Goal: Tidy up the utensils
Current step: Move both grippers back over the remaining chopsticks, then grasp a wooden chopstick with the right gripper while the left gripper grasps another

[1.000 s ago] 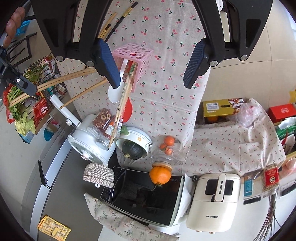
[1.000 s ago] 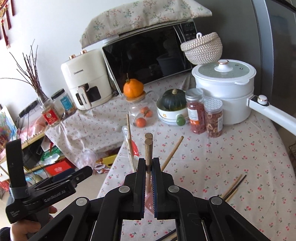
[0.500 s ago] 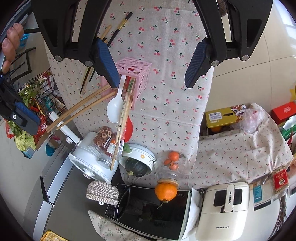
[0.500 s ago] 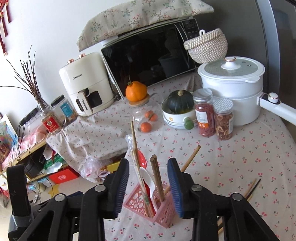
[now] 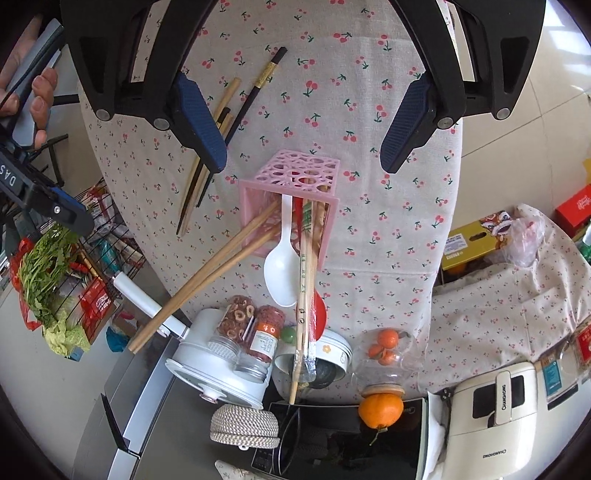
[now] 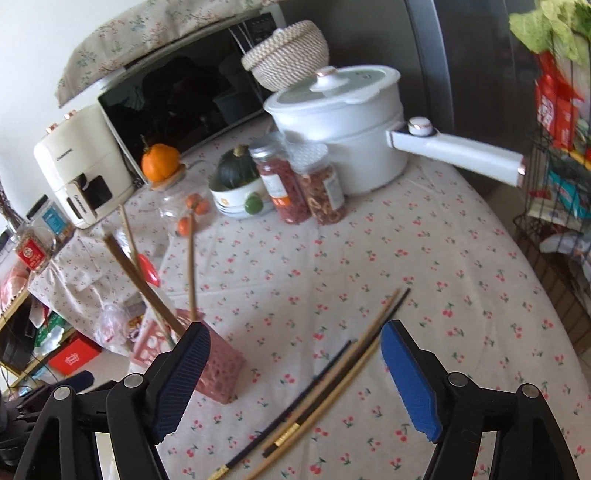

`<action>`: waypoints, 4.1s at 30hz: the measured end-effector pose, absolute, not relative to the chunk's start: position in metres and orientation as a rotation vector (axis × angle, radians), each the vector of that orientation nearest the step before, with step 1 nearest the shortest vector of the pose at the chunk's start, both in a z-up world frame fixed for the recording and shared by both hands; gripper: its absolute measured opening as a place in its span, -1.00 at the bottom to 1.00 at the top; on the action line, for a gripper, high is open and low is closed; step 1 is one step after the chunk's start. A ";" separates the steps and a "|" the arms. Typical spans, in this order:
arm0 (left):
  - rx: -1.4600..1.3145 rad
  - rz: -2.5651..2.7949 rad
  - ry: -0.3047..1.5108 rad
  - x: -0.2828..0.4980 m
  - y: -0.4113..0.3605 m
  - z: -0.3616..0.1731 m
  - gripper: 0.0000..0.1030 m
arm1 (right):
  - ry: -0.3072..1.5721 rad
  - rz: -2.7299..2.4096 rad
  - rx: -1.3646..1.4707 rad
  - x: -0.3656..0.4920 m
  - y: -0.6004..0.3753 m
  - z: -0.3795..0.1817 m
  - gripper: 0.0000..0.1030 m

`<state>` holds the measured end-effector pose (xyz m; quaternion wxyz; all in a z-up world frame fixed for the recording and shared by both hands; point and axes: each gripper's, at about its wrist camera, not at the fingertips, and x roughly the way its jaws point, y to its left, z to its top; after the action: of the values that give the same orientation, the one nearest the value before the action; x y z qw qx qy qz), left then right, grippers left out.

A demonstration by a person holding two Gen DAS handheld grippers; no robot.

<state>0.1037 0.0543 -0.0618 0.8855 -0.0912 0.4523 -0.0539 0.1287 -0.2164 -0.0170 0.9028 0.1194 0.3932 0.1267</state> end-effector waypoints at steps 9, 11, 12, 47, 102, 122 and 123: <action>-0.128 -0.123 0.998 0.105 0.033 -0.081 0.70 | 0.973 0.184 0.104 0.147 -0.217 -0.091 0.58; -0.116 -0.126 1.011 0.104 0.031 -0.085 0.70 | 0.999 0.190 0.111 0.153 -0.219 -0.103 0.58; -0.111 -0.128 1.017 0.104 0.030 -0.087 0.70 | 1.017 0.190 0.120 0.156 -0.220 -0.108 0.58; -0.130 -0.152 1.043 0.097 0.047 -0.090 0.70 | 1.184 0.056 0.196 0.206 -0.200 -0.155 -0.40; 0.083 -0.330 1.119 0.164 -0.122 -0.136 -0.62 | 1.202 0.096 0.360 0.162 -0.317 -0.119 -0.93; 0.078 -0.253 1.206 0.278 -0.154 -0.168 -0.79 | 1.166 0.178 0.479 0.168 -0.340 -0.104 -0.92; 0.097 -0.257 1.212 0.279 -0.159 -0.170 -0.79 | 1.168 0.177 0.483 0.168 -0.341 -0.105 -0.92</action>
<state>0.2789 -0.1589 -0.1700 0.8131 0.0456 0.5677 -0.1203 0.1676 -0.3409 -0.1047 0.8031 0.2256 0.5452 0.0828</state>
